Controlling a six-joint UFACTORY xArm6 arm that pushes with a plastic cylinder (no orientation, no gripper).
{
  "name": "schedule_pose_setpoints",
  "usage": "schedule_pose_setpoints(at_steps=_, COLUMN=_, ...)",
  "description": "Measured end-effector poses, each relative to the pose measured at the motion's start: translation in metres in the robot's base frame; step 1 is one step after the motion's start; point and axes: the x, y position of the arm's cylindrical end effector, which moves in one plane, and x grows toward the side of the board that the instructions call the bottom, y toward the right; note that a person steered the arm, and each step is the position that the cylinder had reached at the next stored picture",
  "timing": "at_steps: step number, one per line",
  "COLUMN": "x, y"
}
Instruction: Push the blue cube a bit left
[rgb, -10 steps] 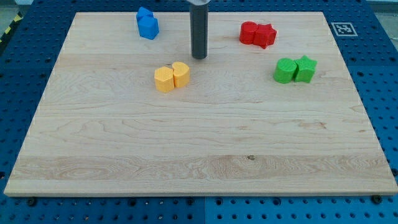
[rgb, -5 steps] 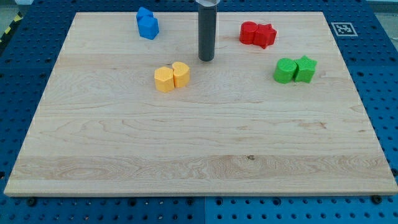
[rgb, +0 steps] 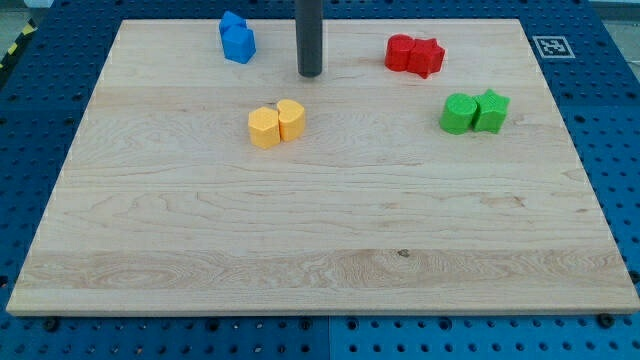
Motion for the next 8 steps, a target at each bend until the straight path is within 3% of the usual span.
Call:
schedule_pose_setpoints(at_steps=2, x=-0.092, y=-0.039)
schedule_pose_setpoints(at_steps=3, x=-0.097, y=-0.052)
schedule_pose_setpoints(at_steps=4, x=-0.090, y=-0.052)
schedule_pose_setpoints(at_steps=6, x=-0.031, y=-0.043)
schedule_pose_setpoints(at_steps=8, x=-0.011, y=-0.143)
